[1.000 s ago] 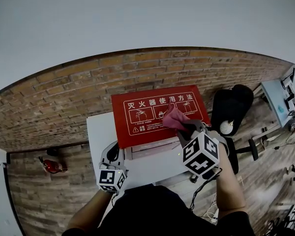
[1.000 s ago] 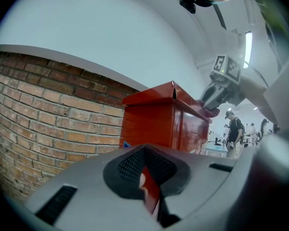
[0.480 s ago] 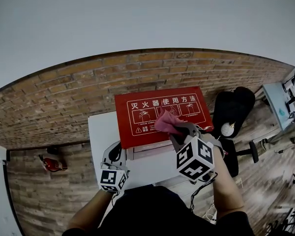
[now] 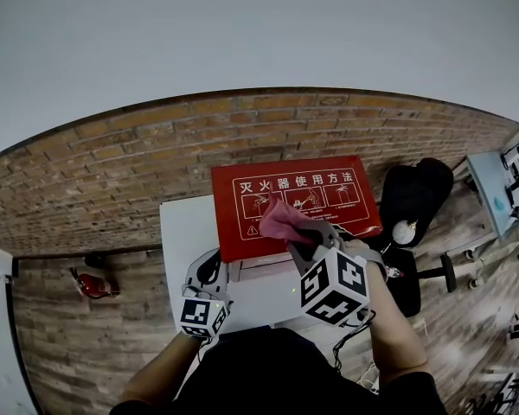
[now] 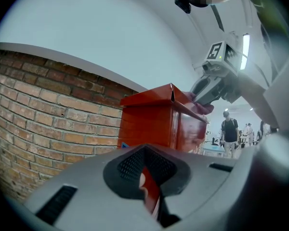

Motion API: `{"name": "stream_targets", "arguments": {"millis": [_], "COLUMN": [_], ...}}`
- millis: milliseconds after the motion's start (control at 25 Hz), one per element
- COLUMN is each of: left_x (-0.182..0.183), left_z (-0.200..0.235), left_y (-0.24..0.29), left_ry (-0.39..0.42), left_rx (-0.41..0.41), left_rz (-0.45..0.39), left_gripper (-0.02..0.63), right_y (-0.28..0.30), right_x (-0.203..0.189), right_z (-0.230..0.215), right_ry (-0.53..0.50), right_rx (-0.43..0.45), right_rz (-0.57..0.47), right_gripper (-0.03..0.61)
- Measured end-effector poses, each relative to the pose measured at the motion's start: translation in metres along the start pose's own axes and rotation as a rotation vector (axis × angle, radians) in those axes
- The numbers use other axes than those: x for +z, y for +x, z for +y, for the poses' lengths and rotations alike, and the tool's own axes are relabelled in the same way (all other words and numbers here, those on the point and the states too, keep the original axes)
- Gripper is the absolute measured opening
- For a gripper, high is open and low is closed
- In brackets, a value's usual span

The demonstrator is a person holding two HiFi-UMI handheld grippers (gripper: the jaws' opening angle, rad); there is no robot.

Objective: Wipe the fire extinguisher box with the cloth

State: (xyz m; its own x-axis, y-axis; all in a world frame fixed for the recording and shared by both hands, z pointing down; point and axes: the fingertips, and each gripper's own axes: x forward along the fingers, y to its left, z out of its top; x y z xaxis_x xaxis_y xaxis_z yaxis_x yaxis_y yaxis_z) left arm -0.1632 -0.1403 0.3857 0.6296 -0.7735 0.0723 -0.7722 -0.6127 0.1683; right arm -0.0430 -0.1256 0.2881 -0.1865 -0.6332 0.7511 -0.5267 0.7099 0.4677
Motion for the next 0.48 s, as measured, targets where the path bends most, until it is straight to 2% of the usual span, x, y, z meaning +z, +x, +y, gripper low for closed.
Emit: {"name": "stream_targets", "arguments": {"millis": [480], "left_x": [0.000], "left_z": [-0.001], "left_y": [0.001], "left_ry": [0.006], "left_rx": [-0.013], "left_rz": [0.003], "left_gripper": [0.018], "right_y": [0.004], "right_x": [0.017], "right_z": [0.010], "right_ry": [-0.036], "right_rx": [0.016], "right_rz": [-0.023], "right_gripper": [0.072]}}
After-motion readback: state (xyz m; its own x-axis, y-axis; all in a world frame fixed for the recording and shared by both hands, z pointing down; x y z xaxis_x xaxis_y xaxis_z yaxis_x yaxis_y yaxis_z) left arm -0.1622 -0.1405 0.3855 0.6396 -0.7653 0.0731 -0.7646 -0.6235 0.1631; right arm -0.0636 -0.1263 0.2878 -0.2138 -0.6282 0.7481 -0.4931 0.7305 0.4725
